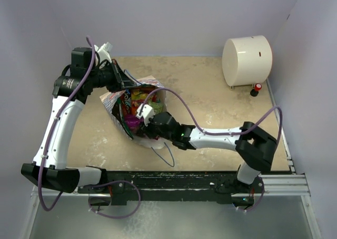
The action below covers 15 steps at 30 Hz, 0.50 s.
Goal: Take the snacks out of the paper bag
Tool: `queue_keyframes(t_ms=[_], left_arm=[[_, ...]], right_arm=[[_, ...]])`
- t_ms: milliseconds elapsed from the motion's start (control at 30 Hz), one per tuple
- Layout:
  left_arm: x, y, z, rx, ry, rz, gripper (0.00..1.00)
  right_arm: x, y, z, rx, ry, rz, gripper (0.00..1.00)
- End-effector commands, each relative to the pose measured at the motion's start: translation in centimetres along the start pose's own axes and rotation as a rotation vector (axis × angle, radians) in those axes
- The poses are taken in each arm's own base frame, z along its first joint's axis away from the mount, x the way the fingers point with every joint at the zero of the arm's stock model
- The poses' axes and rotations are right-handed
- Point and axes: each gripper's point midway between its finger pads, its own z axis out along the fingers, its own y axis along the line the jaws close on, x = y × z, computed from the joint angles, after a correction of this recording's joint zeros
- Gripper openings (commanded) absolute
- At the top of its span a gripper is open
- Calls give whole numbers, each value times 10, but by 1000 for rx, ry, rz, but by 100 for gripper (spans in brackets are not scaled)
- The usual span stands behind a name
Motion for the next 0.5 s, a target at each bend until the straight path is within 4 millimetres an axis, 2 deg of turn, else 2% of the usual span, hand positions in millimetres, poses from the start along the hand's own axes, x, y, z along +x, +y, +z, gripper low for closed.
queue_keyframes(t_ms=[0,100,267,467], left_arm=[[-10,-5,-6,24,-66,43,0],[-11,-4,-5,29,-74,44,0],[-14,-3,-3,37,-88,45,0],[-17,-4,0,48,-95,42,0]], right_arm=[[-102,-5,-36,-4,-235,35,17],[-125,-6,-59,-17,-279,57,17],[-152,-15,-98,-2,-319,109,15],[-188,-46,-154,124,-381,194,15]])
